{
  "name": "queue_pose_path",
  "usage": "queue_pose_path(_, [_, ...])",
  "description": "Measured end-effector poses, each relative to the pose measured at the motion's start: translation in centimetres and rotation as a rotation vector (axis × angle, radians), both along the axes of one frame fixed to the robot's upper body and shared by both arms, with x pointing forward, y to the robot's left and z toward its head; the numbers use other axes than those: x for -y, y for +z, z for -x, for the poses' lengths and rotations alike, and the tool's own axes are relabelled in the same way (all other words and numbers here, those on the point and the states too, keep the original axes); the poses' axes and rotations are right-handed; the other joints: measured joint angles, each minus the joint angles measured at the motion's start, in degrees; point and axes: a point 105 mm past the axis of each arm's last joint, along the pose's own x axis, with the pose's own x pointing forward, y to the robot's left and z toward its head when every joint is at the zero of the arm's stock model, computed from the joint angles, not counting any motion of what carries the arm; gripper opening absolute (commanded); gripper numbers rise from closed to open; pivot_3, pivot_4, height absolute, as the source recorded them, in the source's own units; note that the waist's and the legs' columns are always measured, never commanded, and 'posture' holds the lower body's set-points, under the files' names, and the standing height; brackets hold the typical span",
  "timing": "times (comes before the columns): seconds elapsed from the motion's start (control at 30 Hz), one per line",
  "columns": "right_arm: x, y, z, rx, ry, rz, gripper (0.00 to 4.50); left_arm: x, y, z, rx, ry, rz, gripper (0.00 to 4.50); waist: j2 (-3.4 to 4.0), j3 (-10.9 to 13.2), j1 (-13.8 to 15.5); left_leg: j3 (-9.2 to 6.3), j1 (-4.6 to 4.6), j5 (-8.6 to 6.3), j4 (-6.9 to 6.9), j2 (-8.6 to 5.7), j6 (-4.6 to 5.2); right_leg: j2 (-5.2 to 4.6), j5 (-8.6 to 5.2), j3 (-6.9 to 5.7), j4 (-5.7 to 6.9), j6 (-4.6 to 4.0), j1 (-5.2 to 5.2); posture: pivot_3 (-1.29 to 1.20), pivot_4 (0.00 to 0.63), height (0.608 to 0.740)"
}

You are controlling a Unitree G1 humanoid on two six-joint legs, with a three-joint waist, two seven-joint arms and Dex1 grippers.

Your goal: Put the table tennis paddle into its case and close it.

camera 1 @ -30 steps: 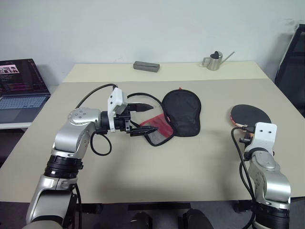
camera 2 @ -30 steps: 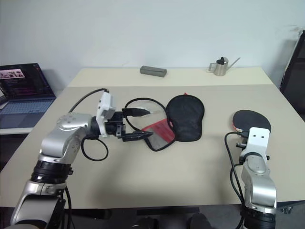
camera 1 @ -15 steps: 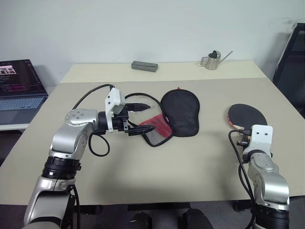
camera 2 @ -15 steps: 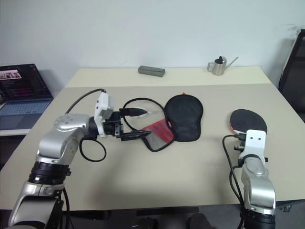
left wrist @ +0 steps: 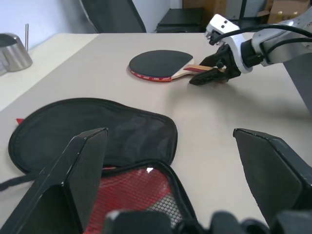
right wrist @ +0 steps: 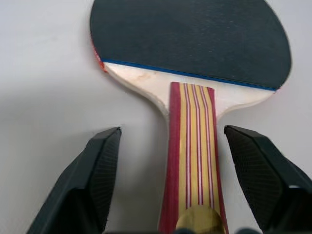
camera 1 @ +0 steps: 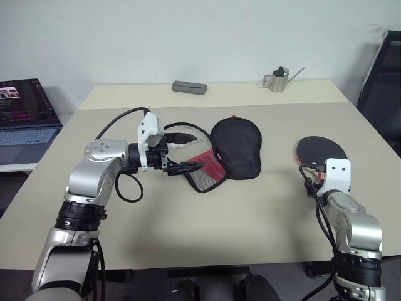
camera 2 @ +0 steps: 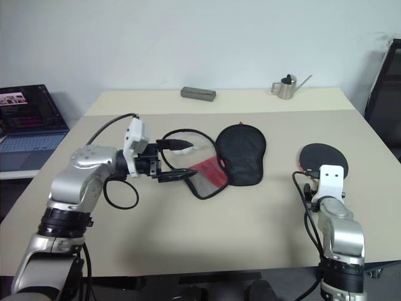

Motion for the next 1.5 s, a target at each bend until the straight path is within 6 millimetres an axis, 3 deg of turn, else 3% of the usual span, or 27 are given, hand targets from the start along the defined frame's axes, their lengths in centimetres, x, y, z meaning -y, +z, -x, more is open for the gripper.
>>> queue_pose_path(0.27, [0.4, 0.2, -1.3, -0.054, 0.037, -0.03, 3.69, 0.1, 0.1, -0.3, 0.011, -0.003, -0.002, 4.5, -0.14, 0.0, -0.17, 0.02, 0.07, 0.02, 0.02, 0.01, -0.02, 0.02, 0.01, 0.01, 0.0, -0.01, 0.06, 0.0, 0.15, 0.74])
queue_pose_path(0.5, [0.6, 0.4, -2.1, -0.099, 0.07, -0.063, 1.5, 0.0, 0.0, -0.2, 0.01, -0.012, -0.009, 4.5, -0.24, 0.02, -0.03, -0.02, 0.07, 0.04, 0.05, 0.02, -0.03, 0.02, 0.04, 0.0, -0.01, -0.02, 0.09, 0.0, 0.15, 0.74])
queue_pose_path(0.57, [0.7, 0.4, -2.1, -0.112, 0.077, -0.064, 1.07, 0.0, 0.0, -0.2, 0.01, -0.012, -0.011, 4.5, -0.25, 0.03, 0.08, -0.03, 0.05, 0.04, 0.04, 0.03, -0.03, 0.01, 0.04, -0.01, -0.02, -0.02, 0.09, 0.0, 0.15, 0.74])
queue_pose_path(0.9, [0.7, 0.4, -2.1, -0.116, 0.075, -0.079, 1.07, -0.1, -0.2, -0.3, 0.006, -0.003, -0.013, 4.5, -0.45, 0.05, 0.12, -0.04, 0.04, 0.04, 0.02, 0.05, -0.03, 0.01, 0.04, -0.03, -0.05, -0.02, 0.09, 0.0, 0.15, 0.74])
queue_pose_path(1.1, [0.2, 0.7, -2.1, -0.097, 0.088, -0.062, 1.07, -1.6, -0.3, -0.4, 0.005, 0.046, -0.036, 4.5, -0.46, 0.08, 0.05, -0.03, -0.01, 0.03, -0.03, 0.06, -0.03, 0.01, 0.04, -0.02, -0.05, -0.03, -0.01, 0.0, 0.15, 0.74])
queue_pose_path(1.2, [-1.0, 0.9, -2.3, -0.084, 0.127, -0.057, 1.07, -2.5, -0.1, -0.5, 0.015, 0.077, -0.045, 4.5, -0.42, 0.18, -0.33, 0.0, -0.02, 0.03, -0.06, 0.09, -0.03, 0.02, 0.04, 0.03, -0.04, -0.03, -0.08, 0.0, 0.15, 0.74])
queue_pose_path(1.3, [-3.4, 1.1, -2.6, -0.067, 0.207, -0.077, 1.07, -3.1, 0.0, -0.5, 0.025, 0.098, -0.049, 4.5, -0.32, 0.27, -0.18, -0.04, -0.05, 0.03, -0.12, 0.11, -0.04, 0.03, 0.01, -0.02, -0.05, -0.07, -0.1, 0.0, 0.15, 0.74])
queue_pose_path(1.5, [-4.6, 2.3, -3.1, -0.032, 0.235, -0.093, 1.07, -3.6, -0.2, -0.7, 0.016, 0.122, -0.043, 4.5, -0.27, 0.39, 0.39, -0.11, -0.33, 0.03, -0.11, 0.04, -0.04, -0.02, 0.02, -0.12, -0.28, -0.06, -0.2, 0.0, 0.15, 0.74])
